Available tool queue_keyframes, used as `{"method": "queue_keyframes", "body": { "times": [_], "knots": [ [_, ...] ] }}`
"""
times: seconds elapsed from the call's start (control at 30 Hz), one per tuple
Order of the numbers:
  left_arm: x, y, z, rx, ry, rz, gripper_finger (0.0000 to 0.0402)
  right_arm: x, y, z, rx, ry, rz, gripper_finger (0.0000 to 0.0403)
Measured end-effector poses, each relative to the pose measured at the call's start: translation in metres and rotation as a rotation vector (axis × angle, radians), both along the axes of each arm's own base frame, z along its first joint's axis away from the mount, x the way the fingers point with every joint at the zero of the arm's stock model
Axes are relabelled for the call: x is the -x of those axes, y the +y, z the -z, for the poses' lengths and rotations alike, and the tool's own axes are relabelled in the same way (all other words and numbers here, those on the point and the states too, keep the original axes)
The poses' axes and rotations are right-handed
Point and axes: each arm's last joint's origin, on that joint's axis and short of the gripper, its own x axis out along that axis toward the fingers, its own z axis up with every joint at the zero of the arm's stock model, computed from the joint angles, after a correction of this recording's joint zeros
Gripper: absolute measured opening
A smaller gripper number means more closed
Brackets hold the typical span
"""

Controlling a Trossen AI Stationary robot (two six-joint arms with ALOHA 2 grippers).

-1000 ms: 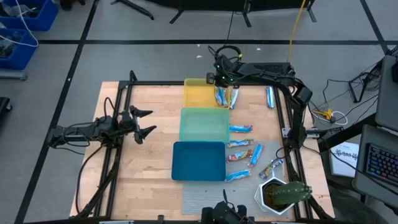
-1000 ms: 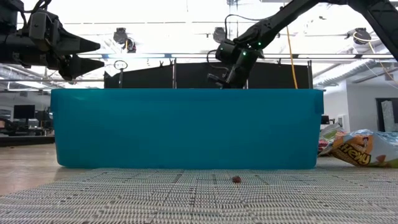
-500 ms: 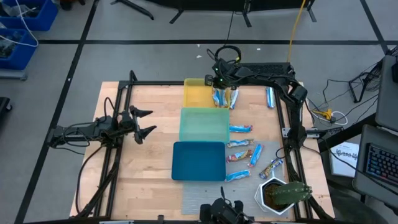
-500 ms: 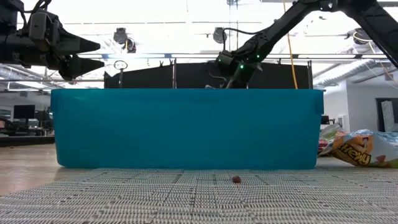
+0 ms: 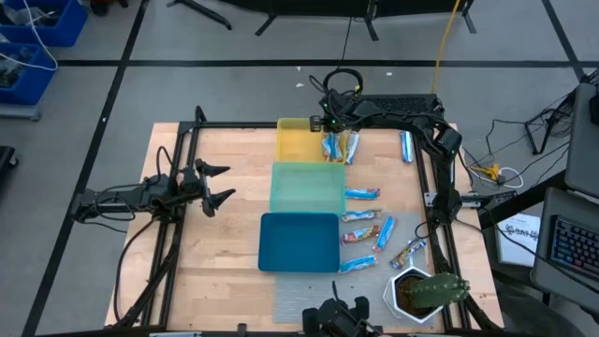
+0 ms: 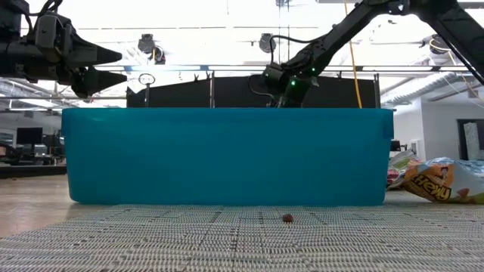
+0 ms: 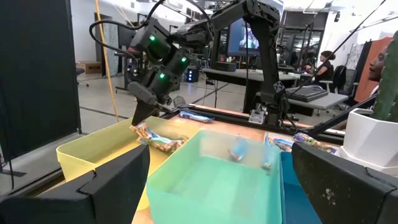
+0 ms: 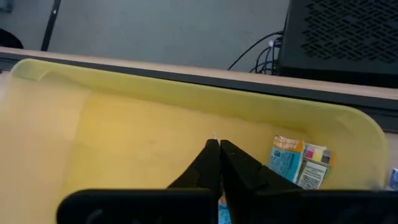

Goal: Pick and place Granola Bars by type
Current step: Put the yellow granola bar into the yellow bin

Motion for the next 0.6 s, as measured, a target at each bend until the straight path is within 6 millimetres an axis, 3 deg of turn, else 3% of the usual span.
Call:
{"method": "queue_keyframes", "body": {
  "times": [0.6],
  "knots": [
    [0.0000, 0.0000, 0.0000, 0.000, 0.000, 0.000, 0.0392, -0.0001, -0.0007, -0.0007, 0.013, 0.002, 0.011, 0.0178]
  ]
}}
